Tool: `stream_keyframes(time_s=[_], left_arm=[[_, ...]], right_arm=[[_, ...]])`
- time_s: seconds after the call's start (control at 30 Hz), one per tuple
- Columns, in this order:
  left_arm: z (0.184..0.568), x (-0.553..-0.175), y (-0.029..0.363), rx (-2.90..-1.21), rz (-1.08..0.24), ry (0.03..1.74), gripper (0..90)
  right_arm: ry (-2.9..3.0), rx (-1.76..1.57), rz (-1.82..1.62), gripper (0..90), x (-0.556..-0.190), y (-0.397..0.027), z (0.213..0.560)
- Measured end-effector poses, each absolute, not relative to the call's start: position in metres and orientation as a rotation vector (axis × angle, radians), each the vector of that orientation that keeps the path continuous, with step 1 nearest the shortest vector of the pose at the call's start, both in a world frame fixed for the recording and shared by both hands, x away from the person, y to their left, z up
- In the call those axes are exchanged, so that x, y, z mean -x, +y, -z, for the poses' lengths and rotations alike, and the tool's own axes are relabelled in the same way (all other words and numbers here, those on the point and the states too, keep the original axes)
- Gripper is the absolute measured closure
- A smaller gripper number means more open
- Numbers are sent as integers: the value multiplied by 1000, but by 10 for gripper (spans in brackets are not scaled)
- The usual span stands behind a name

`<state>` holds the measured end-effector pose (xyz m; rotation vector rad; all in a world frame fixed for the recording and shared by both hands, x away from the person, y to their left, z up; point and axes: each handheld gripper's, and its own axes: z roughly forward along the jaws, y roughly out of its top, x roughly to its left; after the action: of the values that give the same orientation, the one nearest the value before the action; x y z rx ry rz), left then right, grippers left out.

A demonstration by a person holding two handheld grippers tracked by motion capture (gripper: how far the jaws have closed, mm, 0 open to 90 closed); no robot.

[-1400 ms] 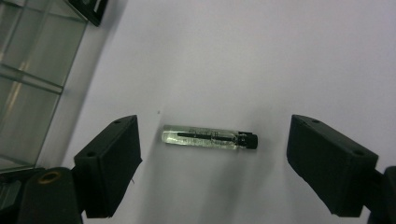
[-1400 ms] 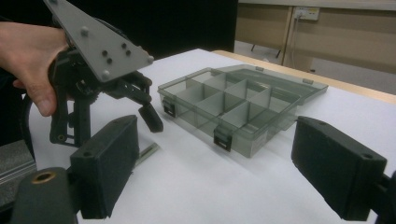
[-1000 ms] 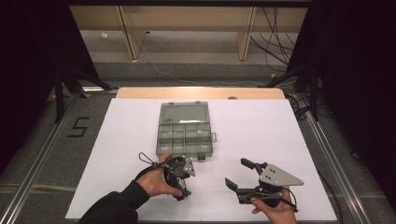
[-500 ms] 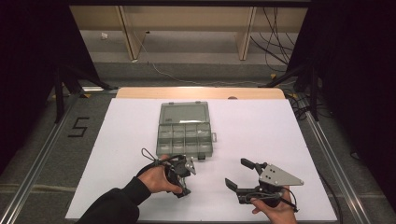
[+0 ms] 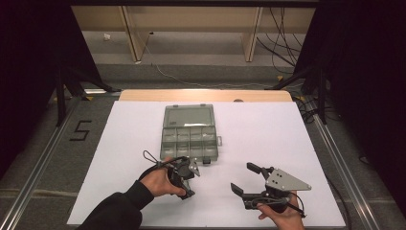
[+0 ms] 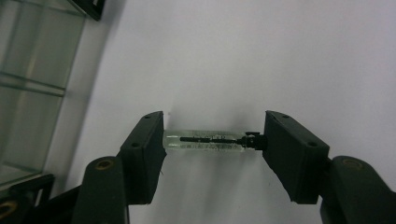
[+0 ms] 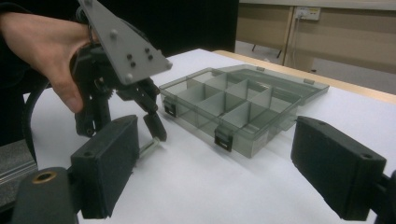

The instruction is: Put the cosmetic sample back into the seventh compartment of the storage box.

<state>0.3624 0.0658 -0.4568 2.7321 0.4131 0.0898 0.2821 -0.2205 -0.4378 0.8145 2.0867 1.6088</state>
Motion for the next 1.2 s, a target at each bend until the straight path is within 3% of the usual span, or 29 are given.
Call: stream_keyframes(time_s=[0.7,1.2], left_arm=[[415,-375,70,-2643,-223,422,395],[407,-398,63,-2622,-291,433,395]], right_arm=[[2090,-818,-1608,164,-282,-220,437],[2093,-817,-1608,165,-282,-220,437]])
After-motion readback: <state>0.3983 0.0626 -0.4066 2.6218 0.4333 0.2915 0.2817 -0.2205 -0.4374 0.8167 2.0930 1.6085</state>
